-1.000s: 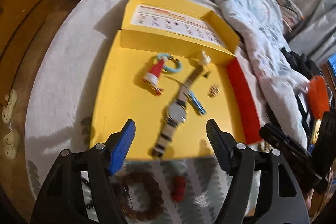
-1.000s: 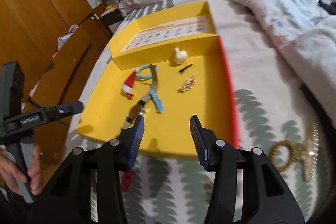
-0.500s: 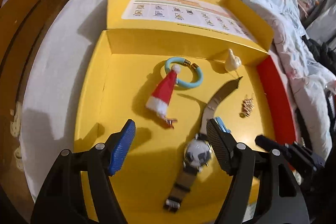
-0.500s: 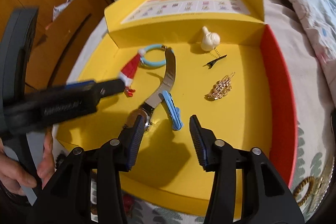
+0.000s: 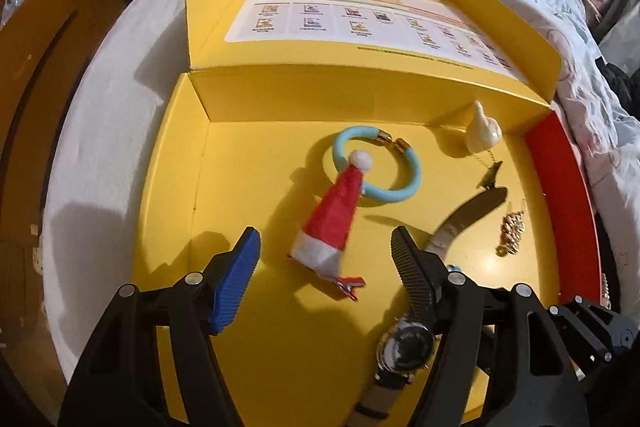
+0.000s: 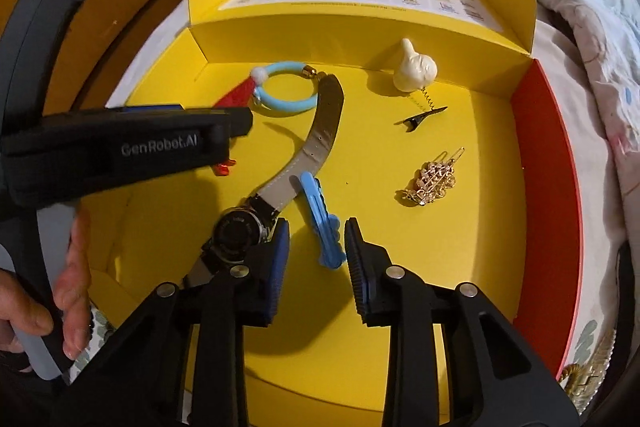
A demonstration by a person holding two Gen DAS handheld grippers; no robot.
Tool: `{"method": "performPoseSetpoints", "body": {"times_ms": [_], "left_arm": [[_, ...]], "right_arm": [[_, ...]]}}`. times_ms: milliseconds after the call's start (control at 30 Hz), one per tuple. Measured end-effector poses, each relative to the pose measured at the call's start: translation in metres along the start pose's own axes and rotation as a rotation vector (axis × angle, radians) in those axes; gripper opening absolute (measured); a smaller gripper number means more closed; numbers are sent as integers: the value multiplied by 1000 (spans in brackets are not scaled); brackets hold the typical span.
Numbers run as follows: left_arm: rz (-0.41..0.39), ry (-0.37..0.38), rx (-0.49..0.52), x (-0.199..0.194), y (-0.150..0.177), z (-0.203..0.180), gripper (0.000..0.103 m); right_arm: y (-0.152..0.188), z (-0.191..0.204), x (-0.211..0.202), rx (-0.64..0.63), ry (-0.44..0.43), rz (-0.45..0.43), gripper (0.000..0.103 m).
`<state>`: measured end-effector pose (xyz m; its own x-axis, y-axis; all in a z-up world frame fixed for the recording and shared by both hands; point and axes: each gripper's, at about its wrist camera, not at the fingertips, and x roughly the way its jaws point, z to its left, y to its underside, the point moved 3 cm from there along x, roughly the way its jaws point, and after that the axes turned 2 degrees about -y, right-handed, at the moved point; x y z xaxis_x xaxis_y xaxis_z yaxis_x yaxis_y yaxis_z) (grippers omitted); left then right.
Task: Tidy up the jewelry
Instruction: 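Grasp the Santa-hat clip with left gripper while right grasps blue hair clip, then carry the Santa-hat clip and blue hair clip out and release them on the sheet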
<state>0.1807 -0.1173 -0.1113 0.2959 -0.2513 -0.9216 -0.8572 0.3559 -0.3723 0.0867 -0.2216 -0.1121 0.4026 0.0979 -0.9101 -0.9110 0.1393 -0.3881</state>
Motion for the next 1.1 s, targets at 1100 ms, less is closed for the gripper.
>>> {"method": "performPoseSetpoints", "body": {"times_ms": [1100], "left_arm": [[36, -16, -12, 4, 6, 8, 28]], "right_arm": [[1, -7, -7, 9, 65, -34, 15]]}}
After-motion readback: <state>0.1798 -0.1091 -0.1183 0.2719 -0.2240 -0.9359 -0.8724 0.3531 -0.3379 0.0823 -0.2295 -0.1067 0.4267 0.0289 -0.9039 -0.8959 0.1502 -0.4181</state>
